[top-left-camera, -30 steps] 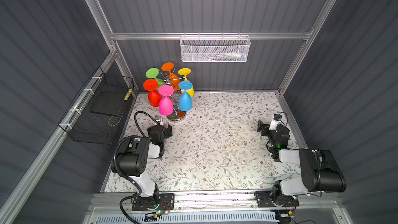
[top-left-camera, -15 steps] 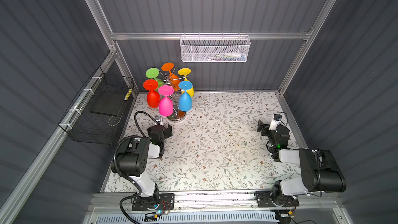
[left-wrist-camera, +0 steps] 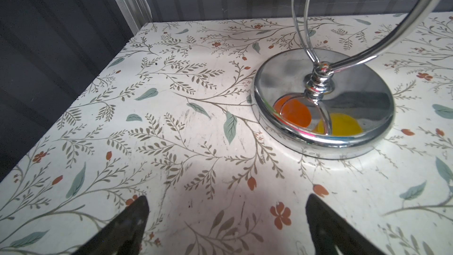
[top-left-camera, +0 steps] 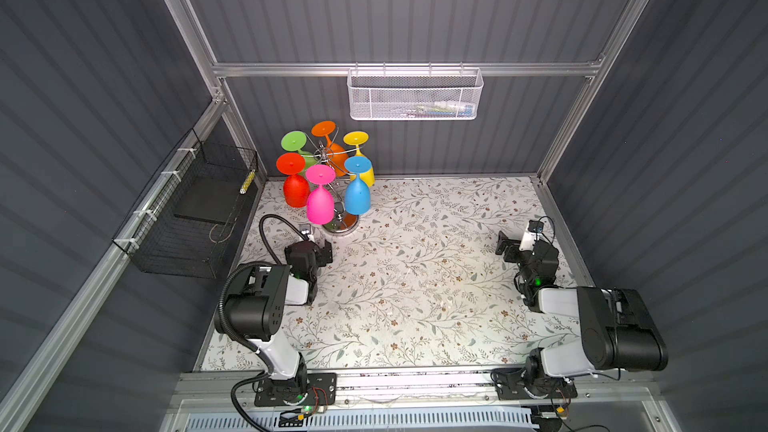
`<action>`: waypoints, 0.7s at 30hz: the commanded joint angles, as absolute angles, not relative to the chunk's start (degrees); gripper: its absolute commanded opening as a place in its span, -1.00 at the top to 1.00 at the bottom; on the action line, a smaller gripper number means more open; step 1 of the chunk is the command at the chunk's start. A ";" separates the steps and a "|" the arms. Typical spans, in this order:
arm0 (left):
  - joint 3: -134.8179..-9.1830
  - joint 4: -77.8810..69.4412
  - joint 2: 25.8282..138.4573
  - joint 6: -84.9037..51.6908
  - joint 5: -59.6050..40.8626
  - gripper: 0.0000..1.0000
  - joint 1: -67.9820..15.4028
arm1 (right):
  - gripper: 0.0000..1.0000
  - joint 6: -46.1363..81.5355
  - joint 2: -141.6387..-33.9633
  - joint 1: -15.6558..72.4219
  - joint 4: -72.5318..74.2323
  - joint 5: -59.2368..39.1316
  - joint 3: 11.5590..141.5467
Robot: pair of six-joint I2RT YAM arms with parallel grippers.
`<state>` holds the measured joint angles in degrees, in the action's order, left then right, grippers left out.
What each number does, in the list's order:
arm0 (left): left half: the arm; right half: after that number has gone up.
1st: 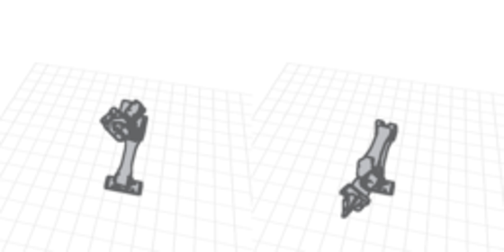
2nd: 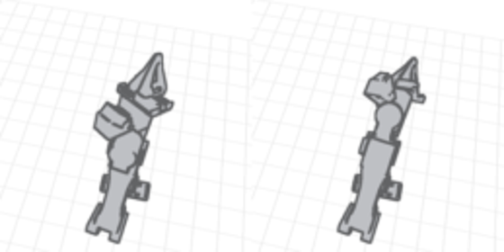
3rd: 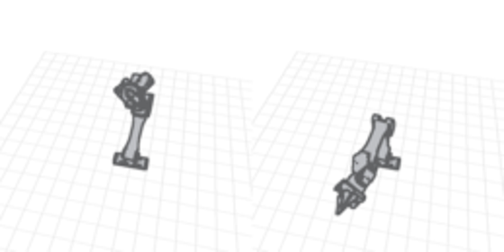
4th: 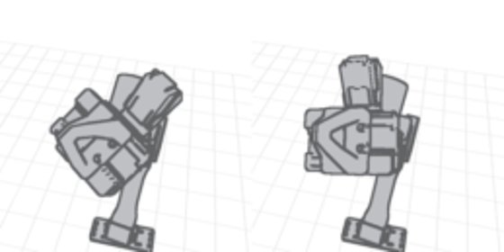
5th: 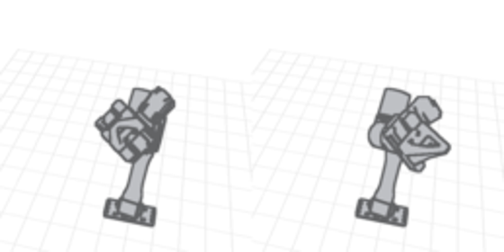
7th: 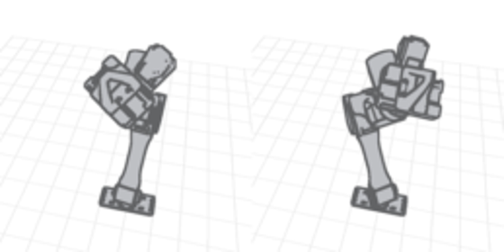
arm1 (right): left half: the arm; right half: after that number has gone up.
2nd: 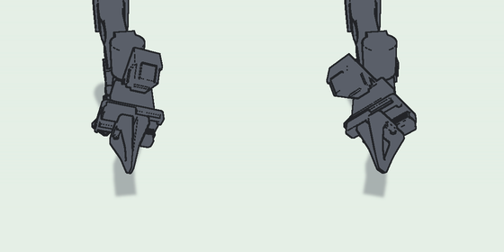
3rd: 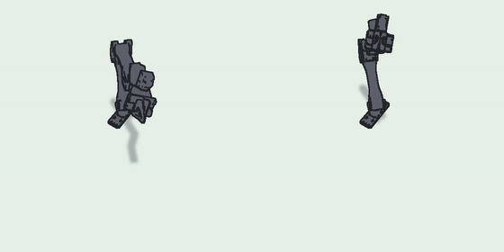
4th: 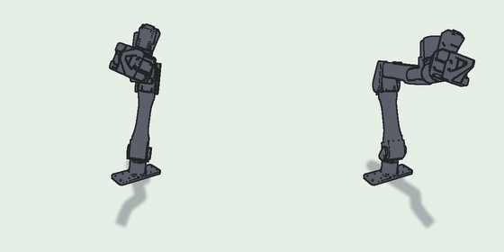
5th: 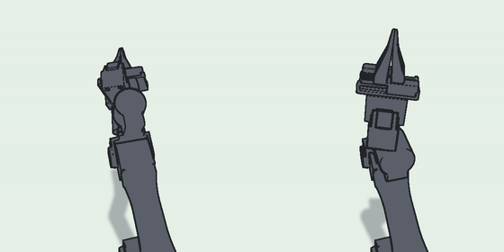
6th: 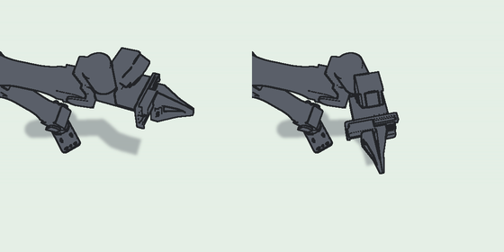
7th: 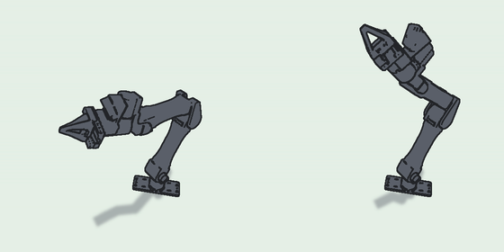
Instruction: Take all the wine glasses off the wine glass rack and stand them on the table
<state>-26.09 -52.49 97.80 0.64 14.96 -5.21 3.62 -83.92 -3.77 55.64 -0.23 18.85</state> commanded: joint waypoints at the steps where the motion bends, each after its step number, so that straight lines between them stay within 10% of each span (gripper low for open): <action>1: -27.07 -52.13 98.33 0.65 15.09 -0.99 -5.36 | -0.99 3.54 -83.67 -3.94 55.72 0.18 18.80; 21: -24.41 -55.55 96.38 4.41 16.87 -0.99 -8.92 | -0.99 1.61 -78.92 0.29 61.11 9.90 13.93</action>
